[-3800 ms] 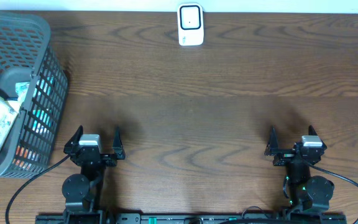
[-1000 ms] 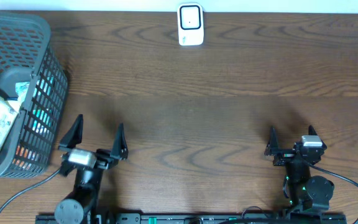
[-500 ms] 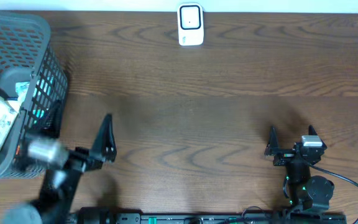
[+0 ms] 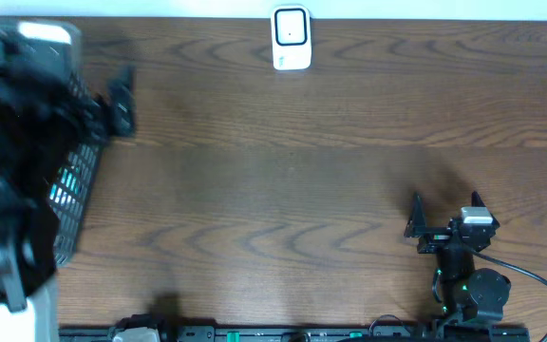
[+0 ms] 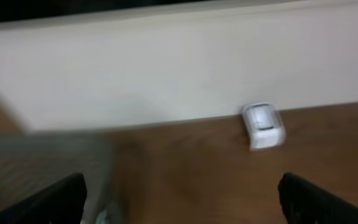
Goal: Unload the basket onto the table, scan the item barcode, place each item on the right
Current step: 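Reach the left gripper into the grey basket toward a packet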
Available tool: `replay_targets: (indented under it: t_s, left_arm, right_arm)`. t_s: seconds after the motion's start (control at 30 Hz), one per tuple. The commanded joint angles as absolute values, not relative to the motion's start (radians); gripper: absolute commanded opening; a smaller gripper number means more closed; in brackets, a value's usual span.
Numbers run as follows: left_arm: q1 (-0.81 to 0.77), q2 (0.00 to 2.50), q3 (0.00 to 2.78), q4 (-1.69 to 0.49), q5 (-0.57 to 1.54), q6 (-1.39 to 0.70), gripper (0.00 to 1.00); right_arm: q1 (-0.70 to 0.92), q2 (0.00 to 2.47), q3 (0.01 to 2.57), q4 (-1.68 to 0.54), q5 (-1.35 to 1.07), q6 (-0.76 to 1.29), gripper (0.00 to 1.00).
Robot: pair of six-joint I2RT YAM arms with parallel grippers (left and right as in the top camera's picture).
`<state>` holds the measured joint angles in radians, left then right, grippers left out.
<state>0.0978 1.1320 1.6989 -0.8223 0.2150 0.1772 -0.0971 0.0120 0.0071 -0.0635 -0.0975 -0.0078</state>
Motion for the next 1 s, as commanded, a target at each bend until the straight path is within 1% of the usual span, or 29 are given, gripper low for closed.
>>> replay_targets:
  t_s: [0.0, 0.07, 0.13, 0.33, 0.4, 0.47, 0.5, 0.63, 0.77, 0.97]
  left_arm:
    - [0.284, 1.327, 1.958, -0.989, 0.187, 0.121, 0.98]
    - [0.379, 1.425, 2.062, -1.091, 0.218, 0.093, 0.98]
    - [0.468, 1.514, 2.122, -1.148, 0.235, 0.092, 0.98]
    - [0.637, 1.666, 2.125, -1.189, 0.221, 0.105, 0.98]
    - [0.656, 1.701, 2.124, -1.215, 0.154, 0.146, 0.98]
    - [0.662, 1.755, 2.108, -1.266, 0.003, 0.171, 0.98]
    - [0.662, 1.767, 2.094, -1.272, -0.038, 0.171, 0.98]
    - [0.662, 1.827, 1.950, -1.223, -0.238, 0.171, 0.98]
    - [0.662, 1.852, 1.816, -1.155, -0.275, 0.189, 0.98]
    - [0.664, 1.861, 1.644, -0.991, -0.275, 0.347, 0.98]
  right_arm:
    - [-0.105, 0.007, 0.006, -0.068, -0.096, 0.003, 0.99]
    - [-0.105, 0.007, 0.006, -0.068, -0.096, 0.003, 0.99]
    - [-0.105, 0.007, 0.006, -0.068, -0.096, 0.003, 0.99]
    - [-0.105, 0.007, 0.006, -0.068, -0.097, 0.003, 0.99]
    - [-0.105, 0.007, 0.006, -0.068, -0.096, 0.003, 0.99]
    - [-0.105, 0.007, 0.006, -0.068, -0.096, 0.003, 0.99]
    - [-0.105, 0.007, 0.006, -0.068, -0.097, 0.003, 0.99]
    - [-0.105, 0.007, 0.006, -0.068, -0.096, 0.003, 0.99]
    - [-0.105, 0.007, 0.006, -0.068, -0.097, 0.003, 0.99]
    - [-0.105, 0.007, 0.006, -0.068, -0.097, 0.003, 0.99]
